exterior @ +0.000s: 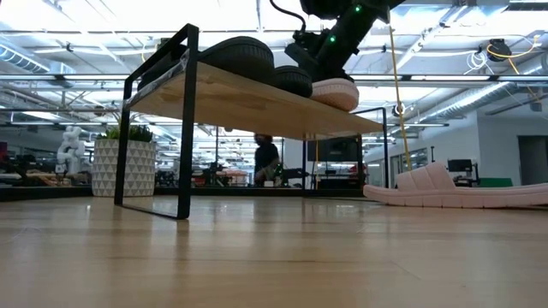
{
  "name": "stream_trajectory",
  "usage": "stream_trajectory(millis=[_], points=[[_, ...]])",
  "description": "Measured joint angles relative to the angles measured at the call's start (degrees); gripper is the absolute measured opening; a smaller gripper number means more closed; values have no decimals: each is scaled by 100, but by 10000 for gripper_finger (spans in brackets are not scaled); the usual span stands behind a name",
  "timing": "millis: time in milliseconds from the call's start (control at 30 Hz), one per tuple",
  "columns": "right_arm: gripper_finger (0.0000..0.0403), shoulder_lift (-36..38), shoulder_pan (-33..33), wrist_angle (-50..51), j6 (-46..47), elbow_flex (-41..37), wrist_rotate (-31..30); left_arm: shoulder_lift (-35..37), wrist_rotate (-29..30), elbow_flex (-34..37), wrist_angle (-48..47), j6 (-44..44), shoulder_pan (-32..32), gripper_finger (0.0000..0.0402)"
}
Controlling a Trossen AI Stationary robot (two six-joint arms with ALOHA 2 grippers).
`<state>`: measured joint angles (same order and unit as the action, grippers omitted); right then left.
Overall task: Pick and place slides into the shelf
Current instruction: Put the left pink slide on the shelf
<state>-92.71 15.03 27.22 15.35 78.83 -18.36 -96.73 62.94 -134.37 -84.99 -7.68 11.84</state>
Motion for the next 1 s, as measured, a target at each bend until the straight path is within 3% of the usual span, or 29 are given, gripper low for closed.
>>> stream_trajectory(millis=[1000], points=[[22,7,-13,52,-15,7,218,0,-356,0,395,357,-293,113]])
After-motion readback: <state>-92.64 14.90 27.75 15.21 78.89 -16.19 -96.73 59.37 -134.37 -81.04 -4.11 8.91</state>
